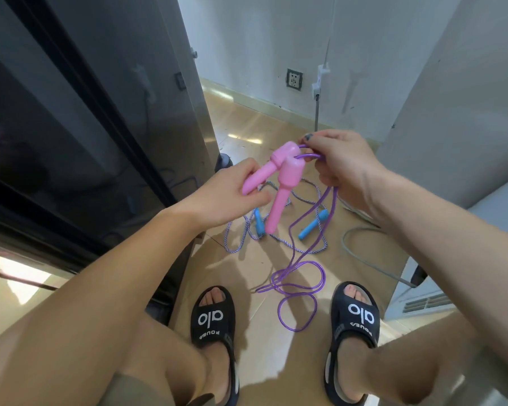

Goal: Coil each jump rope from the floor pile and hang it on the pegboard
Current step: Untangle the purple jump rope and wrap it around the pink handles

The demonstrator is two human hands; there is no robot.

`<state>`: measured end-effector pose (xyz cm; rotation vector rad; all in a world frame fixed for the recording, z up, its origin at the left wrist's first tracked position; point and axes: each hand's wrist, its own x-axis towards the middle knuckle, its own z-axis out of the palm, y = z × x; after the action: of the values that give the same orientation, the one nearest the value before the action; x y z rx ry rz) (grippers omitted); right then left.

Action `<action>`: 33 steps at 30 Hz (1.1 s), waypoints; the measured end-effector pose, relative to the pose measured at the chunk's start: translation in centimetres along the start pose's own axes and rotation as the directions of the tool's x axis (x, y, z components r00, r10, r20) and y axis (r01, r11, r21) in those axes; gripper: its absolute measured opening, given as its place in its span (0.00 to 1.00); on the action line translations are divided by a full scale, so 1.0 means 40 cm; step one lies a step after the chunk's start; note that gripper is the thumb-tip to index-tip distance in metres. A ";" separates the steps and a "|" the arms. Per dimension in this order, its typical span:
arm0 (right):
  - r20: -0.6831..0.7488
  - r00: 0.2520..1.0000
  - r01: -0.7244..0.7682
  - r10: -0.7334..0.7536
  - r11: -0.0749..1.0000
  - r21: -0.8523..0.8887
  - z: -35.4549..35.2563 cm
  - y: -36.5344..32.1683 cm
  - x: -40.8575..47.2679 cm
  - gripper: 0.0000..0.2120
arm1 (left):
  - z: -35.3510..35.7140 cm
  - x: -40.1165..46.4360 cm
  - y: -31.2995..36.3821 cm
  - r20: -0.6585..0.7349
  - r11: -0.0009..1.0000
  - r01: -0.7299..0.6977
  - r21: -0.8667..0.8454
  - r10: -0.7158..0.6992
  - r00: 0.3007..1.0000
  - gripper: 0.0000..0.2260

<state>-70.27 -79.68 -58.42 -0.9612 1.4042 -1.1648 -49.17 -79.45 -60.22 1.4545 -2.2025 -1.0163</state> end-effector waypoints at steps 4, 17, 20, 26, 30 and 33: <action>0.099 0.995 -0.038 0.032 0.998 0.059 0.027 -0.003 -0.022 0.06 | 0.023 -0.004 0.002 0.122 0.999 0.022 -0.024 -0.019 0.992 0.36; 0.144 0.988 -0.013 0.055 0.961 -0.276 0.033 -0.022 -0.038 0.15 | -0.004 0.009 -0.001 -0.038 0.996 -0.035 0.086 0.038 0.999 0.08; 0.185 0.983 0.089 0.001 0.875 -0.475 0.047 -0.008 -0.056 0.20 | -0.008 0.007 0.002 -0.007 0.967 -0.078 0.243 0.082 0.997 0.09; 0.153 0.969 0.245 -0.192 0.792 -0.559 0.099 0.027 -0.084 0.16 | -0.002 0.015 0.023 0.004 0.945 -0.087 0.316 0.090 0.996 0.10; 0.065 0.955 0.272 -0.288 0.775 -0.571 0.101 0.036 -0.075 0.12 | 0.006 0.010 0.027 -0.004 0.964 -0.097 0.246 0.102 0.995 0.10; 0.054 0.952 0.276 -0.301 0.767 -0.579 0.093 0.030 -0.064 0.16 | 0.006 0.010 0.026 -0.004 0.960 -0.086 0.265 0.090 0.996 0.10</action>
<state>-66.15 -77.53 -59.06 -1.6454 1.7369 -0.9802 -50.19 -79.47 -59.69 1.4482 -2.4425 -0.6992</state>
